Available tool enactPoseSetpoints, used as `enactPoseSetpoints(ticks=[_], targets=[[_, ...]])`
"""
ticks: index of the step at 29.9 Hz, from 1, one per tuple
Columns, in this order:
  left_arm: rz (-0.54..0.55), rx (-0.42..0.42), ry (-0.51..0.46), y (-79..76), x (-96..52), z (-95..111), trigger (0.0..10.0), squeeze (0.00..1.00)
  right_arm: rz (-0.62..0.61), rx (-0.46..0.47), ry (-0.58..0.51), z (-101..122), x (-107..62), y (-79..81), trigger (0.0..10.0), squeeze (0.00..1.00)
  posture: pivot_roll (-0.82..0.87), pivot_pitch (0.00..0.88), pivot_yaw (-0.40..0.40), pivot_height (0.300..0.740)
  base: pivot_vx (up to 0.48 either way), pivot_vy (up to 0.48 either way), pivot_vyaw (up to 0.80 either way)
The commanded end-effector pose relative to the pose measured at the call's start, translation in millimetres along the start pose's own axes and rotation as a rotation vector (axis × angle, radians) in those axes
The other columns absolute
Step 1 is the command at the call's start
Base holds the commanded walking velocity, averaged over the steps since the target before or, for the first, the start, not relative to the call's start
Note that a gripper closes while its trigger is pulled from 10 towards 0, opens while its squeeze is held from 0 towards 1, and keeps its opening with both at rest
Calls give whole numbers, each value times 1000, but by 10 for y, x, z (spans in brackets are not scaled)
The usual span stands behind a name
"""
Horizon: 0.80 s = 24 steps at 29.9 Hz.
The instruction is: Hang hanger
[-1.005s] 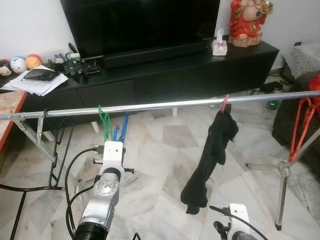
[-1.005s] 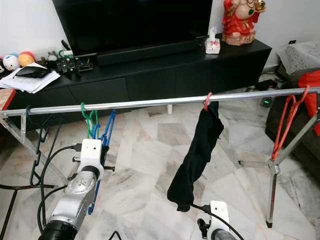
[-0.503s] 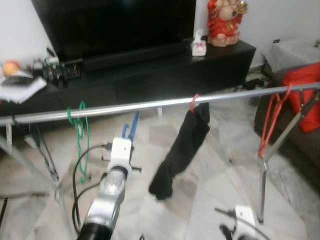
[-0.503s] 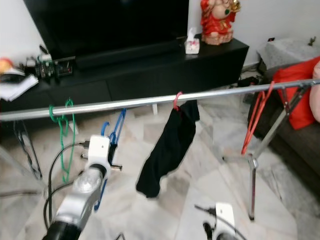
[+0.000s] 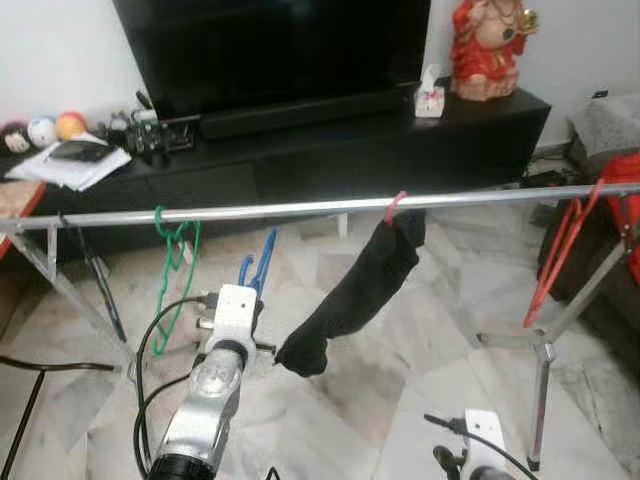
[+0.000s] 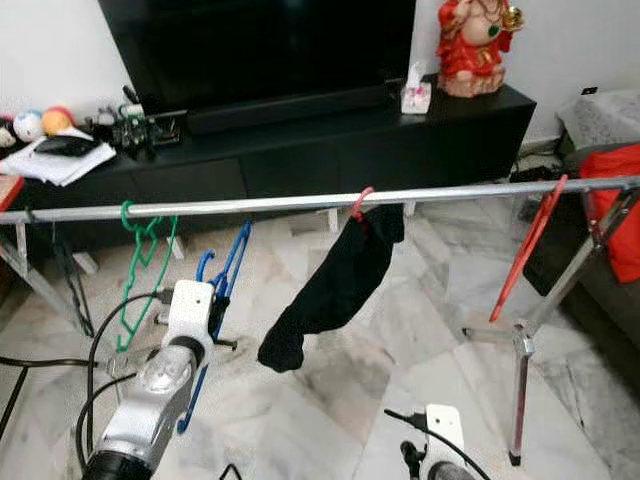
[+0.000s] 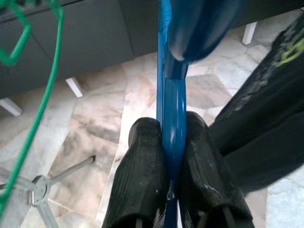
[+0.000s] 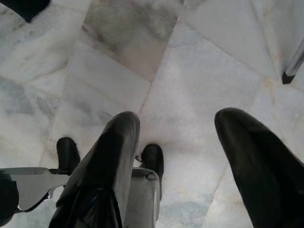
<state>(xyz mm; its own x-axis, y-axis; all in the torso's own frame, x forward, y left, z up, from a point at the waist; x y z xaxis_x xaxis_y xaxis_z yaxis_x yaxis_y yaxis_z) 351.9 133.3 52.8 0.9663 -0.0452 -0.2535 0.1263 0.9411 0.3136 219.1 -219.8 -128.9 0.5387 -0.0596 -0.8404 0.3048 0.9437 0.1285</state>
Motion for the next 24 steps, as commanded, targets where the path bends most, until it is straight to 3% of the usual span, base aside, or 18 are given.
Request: enactPoseSetpoints(ticks=[1, 9, 24], targets=[[14, -4, -31, 61, -7, 72, 10000, 0, 7, -2, 5, -15, 4, 32, 10000, 0, -99, 0, 52, 740, 0, 0, -431], [14, -3, -31, 60, -10, 68, 10000, 0, 7, -3, 4, -15, 3, 31, 10000, 0, -98, 0, 53, 740, 0, 0, -451], [30, -20, -25, 94, -28, 39, 10000, 0, 13, -10, 9, -20, 3, 36, 10000, 0, -94, 0, 53, 740, 0, 79, -738]])
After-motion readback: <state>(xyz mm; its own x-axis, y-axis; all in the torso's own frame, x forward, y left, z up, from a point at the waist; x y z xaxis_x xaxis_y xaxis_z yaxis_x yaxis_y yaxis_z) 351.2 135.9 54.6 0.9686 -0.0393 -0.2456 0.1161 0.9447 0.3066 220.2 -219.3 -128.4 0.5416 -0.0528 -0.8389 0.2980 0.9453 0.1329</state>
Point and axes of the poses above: a point about 5 cm out from each wrist's last joint towards the gripper, its own x axis pointing out of the wrist towards the gripper, its own z axis along the axis of the wrist's last joint, y = z × x, the point moved 6 cm from there along x, pointing out of the wrist towards the gripper, and after that the axes turned 13 degrees about x, right-handed, at the moved point
